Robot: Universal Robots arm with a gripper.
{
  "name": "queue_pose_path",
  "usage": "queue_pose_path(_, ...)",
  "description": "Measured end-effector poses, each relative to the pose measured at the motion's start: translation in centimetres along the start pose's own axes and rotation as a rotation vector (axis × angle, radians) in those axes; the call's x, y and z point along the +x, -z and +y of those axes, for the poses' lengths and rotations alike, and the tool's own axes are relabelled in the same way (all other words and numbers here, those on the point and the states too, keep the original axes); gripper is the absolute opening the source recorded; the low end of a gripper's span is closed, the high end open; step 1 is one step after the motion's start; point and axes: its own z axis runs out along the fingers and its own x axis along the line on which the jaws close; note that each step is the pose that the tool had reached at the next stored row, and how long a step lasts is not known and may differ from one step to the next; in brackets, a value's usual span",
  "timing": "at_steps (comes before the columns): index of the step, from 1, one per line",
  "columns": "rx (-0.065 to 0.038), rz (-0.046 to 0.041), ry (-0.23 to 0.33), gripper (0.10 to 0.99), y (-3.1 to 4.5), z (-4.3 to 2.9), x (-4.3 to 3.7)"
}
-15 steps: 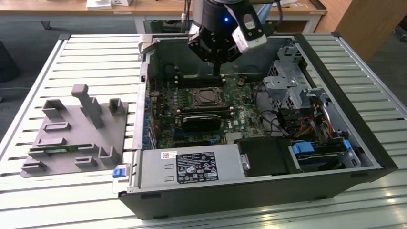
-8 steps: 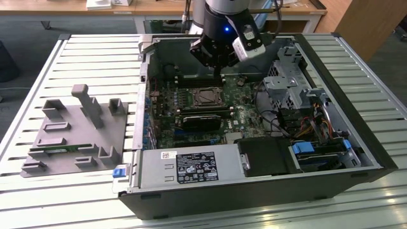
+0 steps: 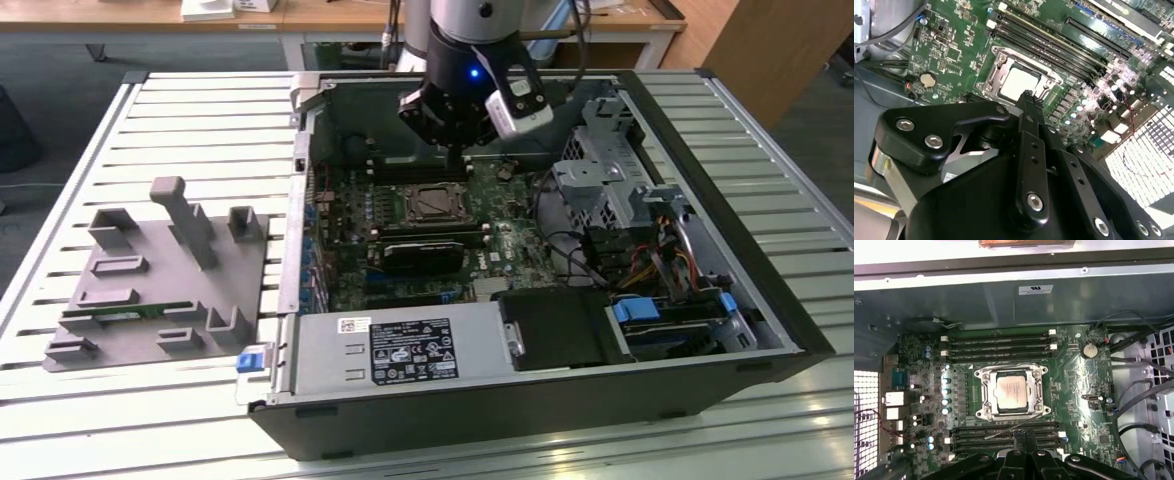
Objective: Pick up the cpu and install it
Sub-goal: 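Install the second cpu locking lever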
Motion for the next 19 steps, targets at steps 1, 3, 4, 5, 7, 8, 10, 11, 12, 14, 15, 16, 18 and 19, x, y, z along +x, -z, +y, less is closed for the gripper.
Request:
queue_pose_path(1,0.000,0.0001,0.000,0.106,-0.17,-0.02,0.00)
queue_pose_path(3,0.000,0.0001,0.000,0.106,-0.54,-0.07,-0.01)
queue_pose_path(4,0.000,0.0001,0.000,0.106,-0.72,-0.09,-0.01)
queue_pose_path(5,0.000,0.0001,0.000,0.106,-0.90,-0.11,-0.01)
queue_pose_path(7,0.000,0.0001,0.000,0.106,-1.09,-0.14,-0.01)
queue_pose_path(8,0.000,0.0001,0.000,0.106,-1.11,-0.14,-0.01)
queue_pose_path(10,0.000,0.0002,0.000,0.106,-1.13,-0.14,-0.01)
queue_pose_path(11,0.000,0.0001,0.000,0.106,-1.15,-0.14,-0.01)
queue_pose_path(12,0.000,0.0001,0.000,0.106,-1.16,-0.14,-0.01)
queue_pose_path(14,0.000,0.0001,0.000,0.106,-1.16,-0.15,-0.01)
queue_pose_path(15,0.000,0.0000,0.000,0.106,-1.19,-0.15,-0.01)
queue_pose_path(16,-0.001,-0.0001,0.000,0.106,-1.28,-0.16,-0.01)
queue_pose_path(18,-0.001,0.0007,0.000,0.106,-1.58,-0.20,0.00)
queue_pose_path(19,-0.003,0.0010,0.000,0.106,-1.74,-0.22,-0.01)
